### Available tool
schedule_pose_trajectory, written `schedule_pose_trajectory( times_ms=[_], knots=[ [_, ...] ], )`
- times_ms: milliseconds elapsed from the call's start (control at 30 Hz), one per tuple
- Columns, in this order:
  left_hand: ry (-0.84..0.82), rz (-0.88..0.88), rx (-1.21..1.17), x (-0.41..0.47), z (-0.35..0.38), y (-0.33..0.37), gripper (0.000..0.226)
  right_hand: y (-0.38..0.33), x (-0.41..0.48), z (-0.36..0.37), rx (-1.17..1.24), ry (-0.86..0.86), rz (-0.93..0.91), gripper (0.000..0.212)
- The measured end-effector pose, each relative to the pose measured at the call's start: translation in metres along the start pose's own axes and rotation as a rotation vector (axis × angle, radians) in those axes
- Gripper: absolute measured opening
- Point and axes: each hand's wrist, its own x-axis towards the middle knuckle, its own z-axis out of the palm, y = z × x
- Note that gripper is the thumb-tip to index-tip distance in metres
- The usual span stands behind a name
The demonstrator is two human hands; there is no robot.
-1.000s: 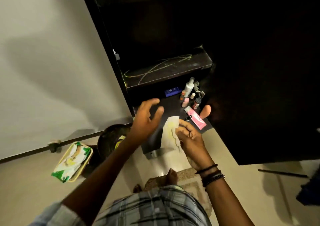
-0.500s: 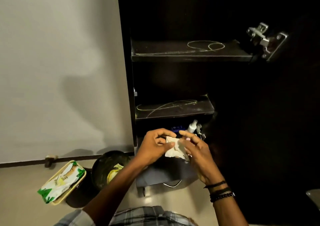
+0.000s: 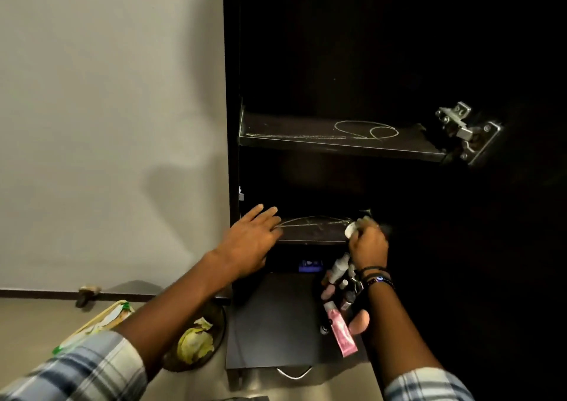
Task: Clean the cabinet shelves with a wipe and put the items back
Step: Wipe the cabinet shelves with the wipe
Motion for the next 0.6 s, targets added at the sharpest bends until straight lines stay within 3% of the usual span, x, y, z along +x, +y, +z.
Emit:
schedule_pose_trajectory(
  times_ms=[133, 300, 400, 500, 600],
  knots=[
    [-0.192, 0.062, 0.385, -0.003, -0.013, -0.014, 0.044, -0.035, -0.025, 0.049, -0.331, -0.109, -0.345, 0.042],
    [-0.221, 0.002, 0.517, -0.003, -0.025, -0.027, 0.042, -0.113, -0.065, 0.101, -0.199, -0.282, -0.582, 0.047],
    [-0.231, -0.02, 0.552, -0.003, -0.023, -0.036, 0.044, -0.125, -0.07, 0.107, -0.09, -0.416, -0.723, 0.047],
    [-0.229, 0.006, 0.525, -0.005, -0.021, -0.038, 0.046, -0.089, -0.043, 0.087, -0.118, -0.369, -0.646, 0.051],
    [-0.213, 0.011, 0.51, -0.005, -0.015, -0.038, 0.046, -0.024, 0.005, 0.053, -0.21, -0.255, -0.358, 0.041]
  ],
)
